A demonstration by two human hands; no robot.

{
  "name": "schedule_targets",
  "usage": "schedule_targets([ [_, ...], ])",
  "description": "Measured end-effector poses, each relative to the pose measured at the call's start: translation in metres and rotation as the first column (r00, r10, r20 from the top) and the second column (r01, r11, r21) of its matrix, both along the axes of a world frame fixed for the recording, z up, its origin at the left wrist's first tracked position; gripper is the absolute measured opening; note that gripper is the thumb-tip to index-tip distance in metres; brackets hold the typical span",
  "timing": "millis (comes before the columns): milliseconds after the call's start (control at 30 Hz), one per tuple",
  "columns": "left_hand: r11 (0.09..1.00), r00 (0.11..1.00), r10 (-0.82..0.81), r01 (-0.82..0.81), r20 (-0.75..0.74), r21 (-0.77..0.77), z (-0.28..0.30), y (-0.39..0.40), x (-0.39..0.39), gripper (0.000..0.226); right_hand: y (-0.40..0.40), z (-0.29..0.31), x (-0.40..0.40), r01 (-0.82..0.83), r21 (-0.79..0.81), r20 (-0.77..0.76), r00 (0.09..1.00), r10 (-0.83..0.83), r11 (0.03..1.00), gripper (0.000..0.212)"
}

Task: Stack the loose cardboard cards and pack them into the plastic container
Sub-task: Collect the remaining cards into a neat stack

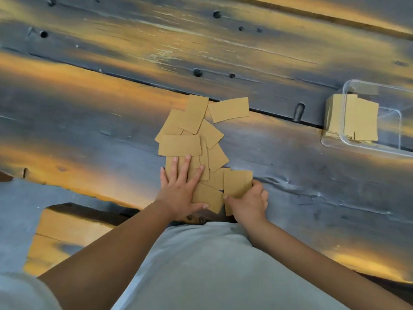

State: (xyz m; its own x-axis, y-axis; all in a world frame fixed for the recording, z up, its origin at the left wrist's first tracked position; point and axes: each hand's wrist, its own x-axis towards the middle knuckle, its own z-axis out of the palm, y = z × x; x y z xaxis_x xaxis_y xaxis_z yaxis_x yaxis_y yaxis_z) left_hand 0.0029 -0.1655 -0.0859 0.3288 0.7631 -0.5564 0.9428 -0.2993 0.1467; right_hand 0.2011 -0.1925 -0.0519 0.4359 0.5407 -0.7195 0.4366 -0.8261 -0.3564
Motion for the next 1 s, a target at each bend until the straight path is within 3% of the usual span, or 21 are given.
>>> schedule_targets([
  [133,0.999,0.999,-0.040,0.040,0.013,0.015,-0.009,0.007,-0.003,0.114,0.015,-0.003,-0.032,0.170,0.060,-0.133,0.978,-0.161,0.984,0.086],
  [233,0.998,0.996,-0.061,0.060,0.060,0.012,-0.009,0.013,-0.006,0.114,0.024,-0.004,-0.046,0.252,0.097,-0.157,0.959,-0.235,0.963,0.065],
  [300,0.999,0.994,-0.039,0.040,0.097,-0.004,-0.009,0.016,-0.008,0.118,0.029,-0.003,-0.051,0.222,0.138,-0.143,0.969,-0.202,0.965,0.047],
  [367,1.000,0.992,-0.017,0.019,0.125,-0.017,-0.010,0.017,-0.010,0.120,0.032,-0.002,-0.053,0.153,0.143,-0.120,0.983,-0.137,0.978,0.042],
  [500,0.999,0.988,-0.027,0.032,0.150,-0.035,-0.010,0.019,-0.012,0.111,0.035,-0.001,-0.054,0.162,0.066,-0.177,0.973,-0.148,0.985,0.064],
  [633,0.996,0.984,0.041,-0.026,0.174,-0.085,-0.004,0.022,-0.005,0.100,0.039,0.002,-0.044,0.219,0.061,-0.334,0.924,-0.187,0.974,0.062],
  [800,0.965,0.940,0.238,-0.198,0.247,-0.175,0.010,0.033,0.010,0.086,0.034,0.008,-0.037,0.416,-0.020,-0.588,0.731,-0.348,0.909,0.058],
  [867,0.954,0.918,0.280,-0.233,0.280,-0.190,0.015,0.035,0.012,0.081,0.030,0.004,-0.043,0.470,0.032,-0.591,0.721,-0.363,0.882,0.060],
  [1000,0.955,0.900,0.274,-0.214,0.340,-0.205,0.018,0.035,0.006,0.072,0.024,0.001,-0.059,0.500,0.212,-0.436,0.817,-0.377,0.840,0.056],
])
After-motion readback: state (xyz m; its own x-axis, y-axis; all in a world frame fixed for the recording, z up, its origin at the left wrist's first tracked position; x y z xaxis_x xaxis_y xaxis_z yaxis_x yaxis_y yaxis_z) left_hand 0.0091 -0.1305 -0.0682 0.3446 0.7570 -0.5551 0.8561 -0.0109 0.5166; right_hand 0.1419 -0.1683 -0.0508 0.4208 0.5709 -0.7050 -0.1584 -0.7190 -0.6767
